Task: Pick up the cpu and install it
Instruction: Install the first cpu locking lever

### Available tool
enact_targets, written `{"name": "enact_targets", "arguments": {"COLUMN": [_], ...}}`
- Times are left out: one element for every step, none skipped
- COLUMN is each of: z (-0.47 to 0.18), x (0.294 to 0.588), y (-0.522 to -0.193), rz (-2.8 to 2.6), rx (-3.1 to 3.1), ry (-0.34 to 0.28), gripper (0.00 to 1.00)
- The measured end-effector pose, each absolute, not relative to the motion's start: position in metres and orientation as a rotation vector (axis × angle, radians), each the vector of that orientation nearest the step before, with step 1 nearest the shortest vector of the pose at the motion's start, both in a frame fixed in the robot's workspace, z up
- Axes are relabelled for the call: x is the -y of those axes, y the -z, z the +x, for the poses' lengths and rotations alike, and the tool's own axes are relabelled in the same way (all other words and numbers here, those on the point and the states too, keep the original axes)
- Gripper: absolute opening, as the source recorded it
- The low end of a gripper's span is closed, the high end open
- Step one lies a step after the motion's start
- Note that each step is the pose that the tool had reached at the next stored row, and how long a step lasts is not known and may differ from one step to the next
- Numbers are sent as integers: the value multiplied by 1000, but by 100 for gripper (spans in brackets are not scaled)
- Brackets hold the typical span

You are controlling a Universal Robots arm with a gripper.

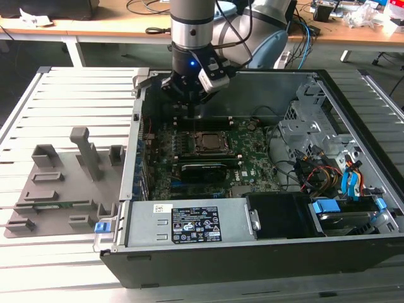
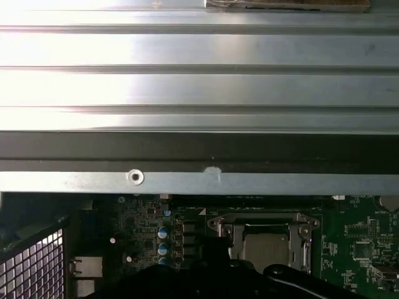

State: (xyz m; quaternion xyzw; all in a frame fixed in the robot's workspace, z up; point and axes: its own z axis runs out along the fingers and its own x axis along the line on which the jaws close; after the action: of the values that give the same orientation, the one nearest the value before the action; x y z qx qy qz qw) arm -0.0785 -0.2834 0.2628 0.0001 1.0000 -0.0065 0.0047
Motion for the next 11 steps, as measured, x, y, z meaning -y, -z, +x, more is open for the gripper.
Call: {"name": "enact_targets", "arguments": {"z": [-77,-77,-75,-73,-72,-70,-68,-67,-65,-64,-62], "x": [283,283,283,283,283,283,283,283,283,283,283], "y": [-263,-263,-263,-263,-263,-263,-263,-263,-263,-263,-263], "rz": [0,0,0,0,0,0,0,0,0,0,1], "rx": [-3132,-3132,-3132,-3132,-3132,-3132,-3132,-3132,-3132,-3132,-3132], "ry": [20,20,20,20,20,20,20,20,20,20,20], "gripper": [11,11,11,11,11,11,11,11,11,11,11]}}
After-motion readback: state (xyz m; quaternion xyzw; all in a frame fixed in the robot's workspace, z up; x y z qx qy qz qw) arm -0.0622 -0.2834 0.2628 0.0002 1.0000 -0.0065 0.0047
